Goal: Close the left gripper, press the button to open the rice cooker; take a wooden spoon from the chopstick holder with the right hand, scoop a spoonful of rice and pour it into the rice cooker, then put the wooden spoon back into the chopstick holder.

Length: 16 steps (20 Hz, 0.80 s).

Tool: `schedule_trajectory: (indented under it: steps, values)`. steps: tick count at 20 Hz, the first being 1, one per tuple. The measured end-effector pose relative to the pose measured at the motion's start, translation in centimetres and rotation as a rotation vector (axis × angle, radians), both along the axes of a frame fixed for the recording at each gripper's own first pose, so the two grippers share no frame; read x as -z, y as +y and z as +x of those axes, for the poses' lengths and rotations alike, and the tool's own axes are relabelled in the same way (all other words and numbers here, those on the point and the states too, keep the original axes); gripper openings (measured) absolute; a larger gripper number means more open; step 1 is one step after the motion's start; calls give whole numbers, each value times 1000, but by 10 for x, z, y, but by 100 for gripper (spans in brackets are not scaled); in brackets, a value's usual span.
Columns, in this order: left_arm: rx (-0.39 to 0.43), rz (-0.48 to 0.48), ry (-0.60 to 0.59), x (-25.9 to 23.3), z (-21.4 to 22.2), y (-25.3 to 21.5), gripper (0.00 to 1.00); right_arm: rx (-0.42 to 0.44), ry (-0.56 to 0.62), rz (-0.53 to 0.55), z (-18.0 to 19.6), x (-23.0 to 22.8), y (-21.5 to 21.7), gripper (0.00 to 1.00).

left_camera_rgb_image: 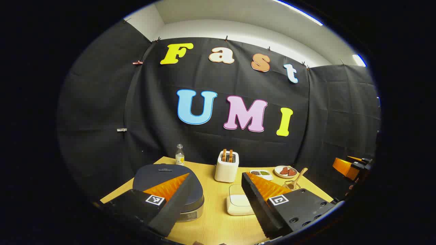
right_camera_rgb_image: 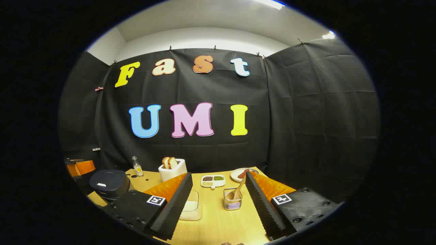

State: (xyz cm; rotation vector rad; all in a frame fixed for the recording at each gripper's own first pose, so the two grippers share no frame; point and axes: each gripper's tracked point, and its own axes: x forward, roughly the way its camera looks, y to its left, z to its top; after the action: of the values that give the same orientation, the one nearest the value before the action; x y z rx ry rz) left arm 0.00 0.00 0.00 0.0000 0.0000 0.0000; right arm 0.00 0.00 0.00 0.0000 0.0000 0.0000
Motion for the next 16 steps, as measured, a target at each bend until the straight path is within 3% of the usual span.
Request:
schedule_trajectory:
  steps: [4, 11, 16]
  values:
    - [7, -46, 2, -3, 2, -4, 95, -1, 8, -6, 4, 2, 1, 98]
    - [12, -12, 3, 1, 6, 0, 92, -6, 4, -10, 5, 2, 8, 98]
    - [-6, -24, 5, 4, 5, 9, 95, -19, 29, -17, 6, 12, 15, 98]
